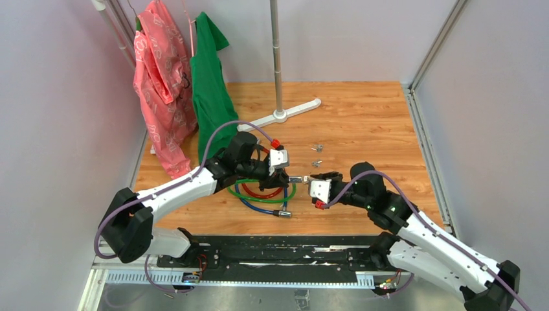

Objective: Lock with the key
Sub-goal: Lock the lock.

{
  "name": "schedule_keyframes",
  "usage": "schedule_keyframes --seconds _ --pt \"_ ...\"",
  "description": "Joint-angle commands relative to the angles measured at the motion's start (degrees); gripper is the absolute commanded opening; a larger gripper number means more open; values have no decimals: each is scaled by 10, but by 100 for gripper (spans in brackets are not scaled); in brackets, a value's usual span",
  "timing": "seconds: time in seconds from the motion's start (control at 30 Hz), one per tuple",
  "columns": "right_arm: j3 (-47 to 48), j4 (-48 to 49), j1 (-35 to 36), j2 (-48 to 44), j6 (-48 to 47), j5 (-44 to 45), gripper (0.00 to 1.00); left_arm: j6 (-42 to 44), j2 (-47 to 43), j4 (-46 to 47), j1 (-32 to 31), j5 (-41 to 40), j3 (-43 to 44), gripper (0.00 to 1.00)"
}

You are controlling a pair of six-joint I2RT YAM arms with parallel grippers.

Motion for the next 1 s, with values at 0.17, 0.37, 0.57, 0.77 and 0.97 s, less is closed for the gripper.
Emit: schedule_keyframes --seconds 0.17,0.37,0.57,0.77,0.97 --pt "0 -9 0 -31 222 18 53 18 14 -48 3 -26 -8 0" --pt "-158 336 35 -34 510 49 28 11 14 -36 3 -27 -11 0" --pt "-198 428 115 24 443 206 29 5 14 -35 3 -27 -13 0" --pt "-244 575 127 108 456 291 39 -9 17 -21 3 -24 -15 0" --pt "-251 658 133 176 465 313 45 -9 18 -22 3 -23 -13 0"
